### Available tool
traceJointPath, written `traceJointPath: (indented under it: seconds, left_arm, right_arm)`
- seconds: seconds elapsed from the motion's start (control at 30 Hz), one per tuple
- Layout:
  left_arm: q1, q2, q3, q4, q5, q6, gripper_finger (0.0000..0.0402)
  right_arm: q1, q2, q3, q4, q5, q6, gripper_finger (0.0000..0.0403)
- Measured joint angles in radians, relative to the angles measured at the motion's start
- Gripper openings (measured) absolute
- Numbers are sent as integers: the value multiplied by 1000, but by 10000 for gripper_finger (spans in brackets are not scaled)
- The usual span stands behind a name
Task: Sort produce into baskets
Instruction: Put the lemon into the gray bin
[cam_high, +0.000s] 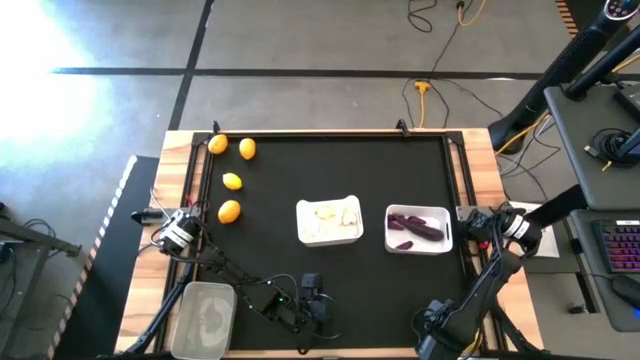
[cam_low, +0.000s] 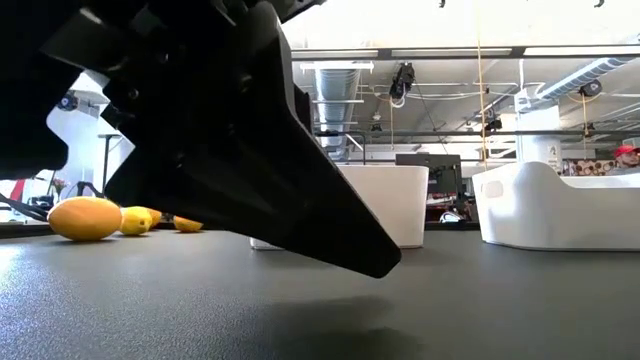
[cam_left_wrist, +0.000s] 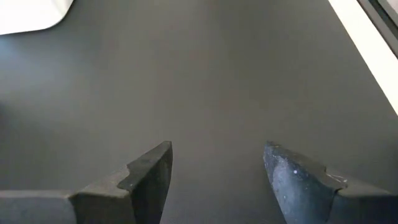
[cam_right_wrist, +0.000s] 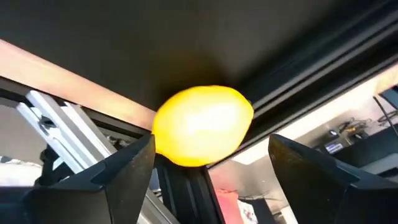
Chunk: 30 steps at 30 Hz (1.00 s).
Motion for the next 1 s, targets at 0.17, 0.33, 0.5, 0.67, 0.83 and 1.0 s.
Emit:
traceJointPath:
  seconds: [0.17, 0.33, 0.5, 0.67, 0.83, 1.0]
  left_arm:
    - [0, 0, -29, 38, 9, -3, 236]
    - [-1, 0, -91, 138, 37, -26, 236]
    - [-1, 0, -140, 233, 46, -31, 236]
    - [-1, 0, -169, 282, 53, -38, 236]
    - [-1, 0, -175, 288, 53, -39, 236]
    - [-1, 0, -175, 286, 58, -39, 236]
  right_arm:
    - [7, 14, -29, 38, -11, -6, 305]
    - [23, 14, -73, 167, -52, 7, 300]
    - [38, 14, -111, 194, -52, 5, 282]
    - [37, 14, -139, 206, -53, 4, 252]
    - [22, 13, -145, 203, -54, -32, 223]
    - [-40, -3, -92, 173, -44, -64, 215]
